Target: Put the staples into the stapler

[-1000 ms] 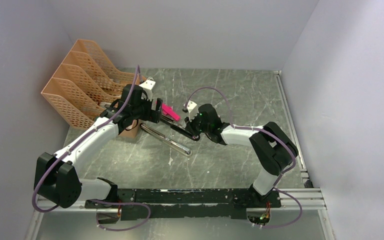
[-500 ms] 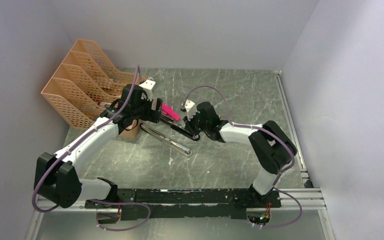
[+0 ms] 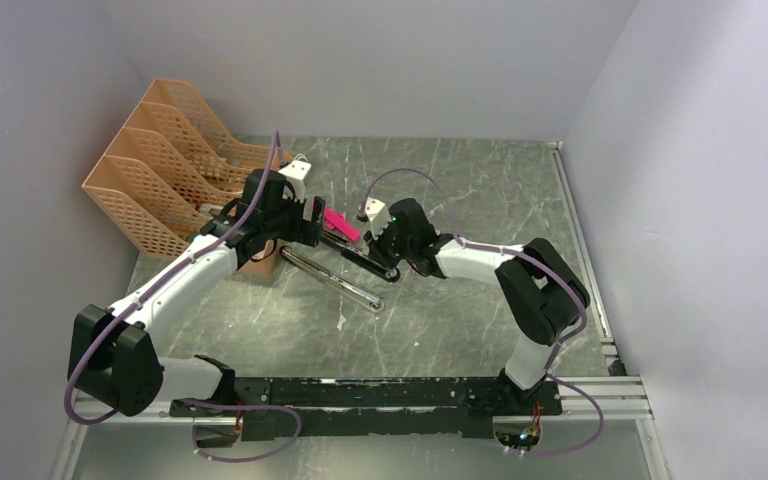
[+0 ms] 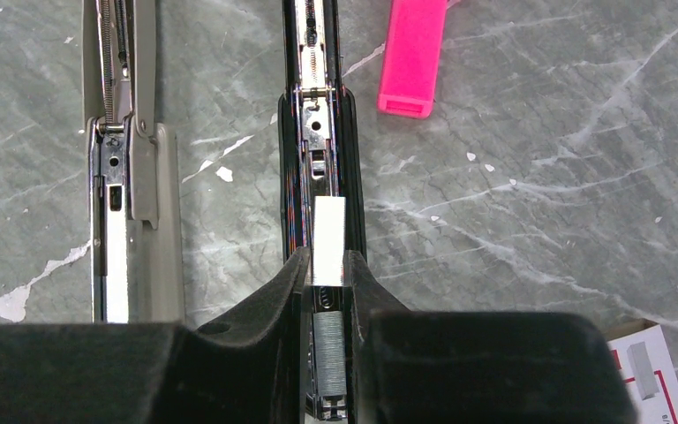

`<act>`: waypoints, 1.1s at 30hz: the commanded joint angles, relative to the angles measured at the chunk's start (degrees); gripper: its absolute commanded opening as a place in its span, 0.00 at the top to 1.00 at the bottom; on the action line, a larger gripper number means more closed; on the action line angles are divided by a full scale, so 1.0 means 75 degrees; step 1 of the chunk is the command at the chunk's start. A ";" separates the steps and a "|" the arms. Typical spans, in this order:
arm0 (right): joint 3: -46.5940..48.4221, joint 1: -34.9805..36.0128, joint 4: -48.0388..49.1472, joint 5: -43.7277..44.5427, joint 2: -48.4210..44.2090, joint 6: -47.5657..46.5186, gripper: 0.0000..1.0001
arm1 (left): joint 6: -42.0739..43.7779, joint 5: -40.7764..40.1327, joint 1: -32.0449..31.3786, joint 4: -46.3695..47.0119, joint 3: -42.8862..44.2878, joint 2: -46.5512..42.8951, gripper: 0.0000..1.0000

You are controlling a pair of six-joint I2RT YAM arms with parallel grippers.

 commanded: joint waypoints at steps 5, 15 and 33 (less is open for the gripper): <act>0.0310 -0.0033 -0.0892 -0.0101 0.0371 -0.0247 1.00 | 0.0091 0.0124 -0.0058 0.0215 -0.0070 -0.0107 0.02; 0.0539 -0.0082 -0.1443 -0.0117 0.0470 -0.0488 1.00 | 0.0091 0.0125 -0.0061 0.0220 -0.0070 -0.0089 0.02; 0.0542 -0.0114 -0.2145 -0.0088 0.0354 -0.0572 1.00 | 0.0103 0.0135 -0.0068 0.0216 -0.0070 -0.0114 0.02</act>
